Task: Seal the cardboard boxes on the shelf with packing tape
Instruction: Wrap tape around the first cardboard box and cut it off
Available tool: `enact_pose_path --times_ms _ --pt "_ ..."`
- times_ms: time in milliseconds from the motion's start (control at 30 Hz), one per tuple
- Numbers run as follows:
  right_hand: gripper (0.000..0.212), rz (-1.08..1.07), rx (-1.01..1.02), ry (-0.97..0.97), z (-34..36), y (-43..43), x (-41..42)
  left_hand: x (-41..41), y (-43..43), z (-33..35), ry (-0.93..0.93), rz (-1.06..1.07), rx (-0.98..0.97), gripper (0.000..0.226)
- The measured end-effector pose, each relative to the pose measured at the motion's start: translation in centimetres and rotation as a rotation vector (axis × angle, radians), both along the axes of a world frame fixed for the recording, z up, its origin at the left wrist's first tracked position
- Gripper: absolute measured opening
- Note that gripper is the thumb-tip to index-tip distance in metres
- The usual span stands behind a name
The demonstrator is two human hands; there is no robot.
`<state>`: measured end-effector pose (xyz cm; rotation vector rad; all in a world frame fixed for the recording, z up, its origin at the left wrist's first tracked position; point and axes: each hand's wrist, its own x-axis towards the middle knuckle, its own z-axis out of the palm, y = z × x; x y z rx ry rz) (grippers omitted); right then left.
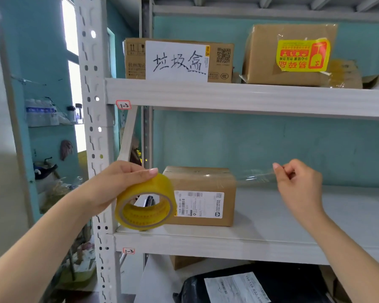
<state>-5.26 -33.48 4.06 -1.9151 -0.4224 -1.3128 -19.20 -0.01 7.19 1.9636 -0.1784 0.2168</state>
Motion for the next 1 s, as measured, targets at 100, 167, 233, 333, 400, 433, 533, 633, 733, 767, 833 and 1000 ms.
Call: enact_pose_path --times_ms 100,167,233,333,400,433,533,633,733,767,833,1000 --pt "0.036 -0.033 -0.013 -0.014 0.4 0.2 1.0 1.7 -0.4 0.1 -0.094 0.364 0.322 0.065" --pt "0.034 -0.071 -0.045 -0.025 0.7 0.3 2.0 3.4 -0.7 1.4 -0.217 0.595 0.617 0.066" --pt "0.033 -0.088 -0.028 -0.004 0.9 0.7 3.1 5.1 -1.1 3.0 -0.288 0.700 0.831 0.061" --pt "0.033 -0.099 -0.035 0.024 0.9 1.7 4.9 7.9 -0.9 5.3 -0.315 0.737 1.072 0.048" --pt "0.033 -0.093 -0.089 0.048 0.9 2.5 6.0 9.6 -0.5 6.0 -0.254 0.736 1.193 0.038" --pt "0.032 -0.084 -0.103 0.074 0.9 3.0 6.5 10.5 -0.4 6.0 -0.203 0.738 1.252 0.037" --pt "0.031 -0.043 -0.097 0.168 0.9 4.1 7.9 13.1 -0.1 5.0 -0.044 0.732 1.386 0.034" --pt "0.037 -0.014 -0.101 0.228 0.5 4.5 9.2 15.1 1.1 4.4 0.105 0.634 1.416 0.029" --pt "0.044 0.006 -0.072 0.303 -0.3 4.4 10.1 16.6 1.8 4.0 0.142 0.605 1.348 0.032" --pt "0.045 0.016 -0.039 0.336 -0.5 4.4 10.4 16.9 1.9 3.9 0.153 0.616 1.343 0.034" --pt "0.045 0.056 0.049 0.393 -1.1 4.7 10.8 17.4 2.0 3.6 0.179 0.624 1.339 0.032" --pt "0.043 0.141 0.219 0.493 -2.7 5.3 11.0 17.8 2.3 2.7 0.236 0.618 1.279 0.032"
